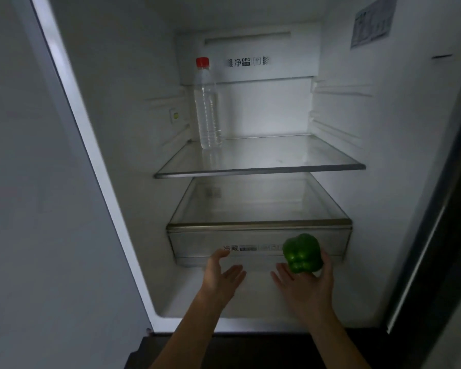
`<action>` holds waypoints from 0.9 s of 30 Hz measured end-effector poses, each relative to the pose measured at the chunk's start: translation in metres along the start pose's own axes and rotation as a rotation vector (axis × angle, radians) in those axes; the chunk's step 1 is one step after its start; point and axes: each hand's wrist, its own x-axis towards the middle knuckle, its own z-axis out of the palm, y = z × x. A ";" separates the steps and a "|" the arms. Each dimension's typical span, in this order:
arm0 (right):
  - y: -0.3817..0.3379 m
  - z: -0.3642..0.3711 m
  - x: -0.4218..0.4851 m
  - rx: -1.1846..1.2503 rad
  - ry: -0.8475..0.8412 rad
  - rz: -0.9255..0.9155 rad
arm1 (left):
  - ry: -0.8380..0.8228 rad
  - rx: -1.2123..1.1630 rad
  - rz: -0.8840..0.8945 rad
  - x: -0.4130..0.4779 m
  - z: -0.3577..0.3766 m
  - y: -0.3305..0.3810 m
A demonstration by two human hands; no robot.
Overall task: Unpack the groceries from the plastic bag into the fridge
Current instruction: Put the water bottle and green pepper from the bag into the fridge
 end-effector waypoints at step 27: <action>0.013 -0.009 -0.129 -0.694 0.102 -0.037 | -0.232 1.760 1.542 -0.063 -0.037 0.024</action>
